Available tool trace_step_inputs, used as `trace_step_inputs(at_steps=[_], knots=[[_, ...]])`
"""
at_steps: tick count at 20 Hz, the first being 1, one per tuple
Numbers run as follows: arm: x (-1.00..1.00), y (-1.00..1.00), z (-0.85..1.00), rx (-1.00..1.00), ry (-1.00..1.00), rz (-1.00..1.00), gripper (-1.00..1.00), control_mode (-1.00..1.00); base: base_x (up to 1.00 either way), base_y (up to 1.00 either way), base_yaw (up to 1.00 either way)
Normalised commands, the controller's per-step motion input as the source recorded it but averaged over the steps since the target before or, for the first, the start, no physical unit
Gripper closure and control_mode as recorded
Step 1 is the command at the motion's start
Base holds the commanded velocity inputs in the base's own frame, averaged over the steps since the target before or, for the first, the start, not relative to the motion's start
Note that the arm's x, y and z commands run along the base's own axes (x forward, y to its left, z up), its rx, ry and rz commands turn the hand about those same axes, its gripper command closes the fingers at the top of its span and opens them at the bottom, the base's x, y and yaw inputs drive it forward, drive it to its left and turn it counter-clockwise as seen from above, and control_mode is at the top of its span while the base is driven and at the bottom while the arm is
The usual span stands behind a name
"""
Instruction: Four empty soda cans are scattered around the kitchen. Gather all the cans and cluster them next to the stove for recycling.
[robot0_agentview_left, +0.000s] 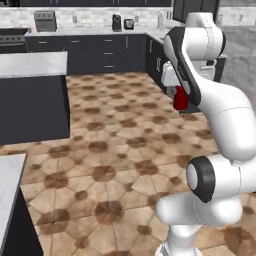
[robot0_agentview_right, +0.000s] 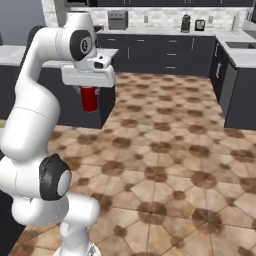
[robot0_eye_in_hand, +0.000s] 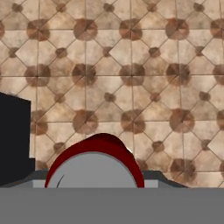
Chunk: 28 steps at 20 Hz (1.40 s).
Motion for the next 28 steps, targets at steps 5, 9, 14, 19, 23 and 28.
trace_step_inputs(at_steps=[5, 9, 14, 19, 23, 28], knots=[[0.0, 0.0, 0.0, 0.0, 0.0, 0.0, 1.0, 1.0, 1.0, -0.58, 0.0], [0.0, 0.0, 0.0, 0.0, 0.0, 0.0, 1.0, 1.0, 1.0, -0.61, 0.0], [0.0, 0.0, 0.0, 0.0, 0.0, 0.0, 1.0, 1.0, 1.0, -0.56, 0.0], [0.0, 0.0, 0.0, 0.0, 0.0, 0.0, 1.0, 1.0, 1.0, -0.28, 0.0], [0.0, 0.0, 0.0, 0.0, 0.0, 0.0, 1.0, 1.0, 1.0, 0.0, 0.0], [0.0, 0.0, 0.0, 0.0, 0.0, 0.0, 1.0, 1.0, 1.0, 0.0, 0.0]])
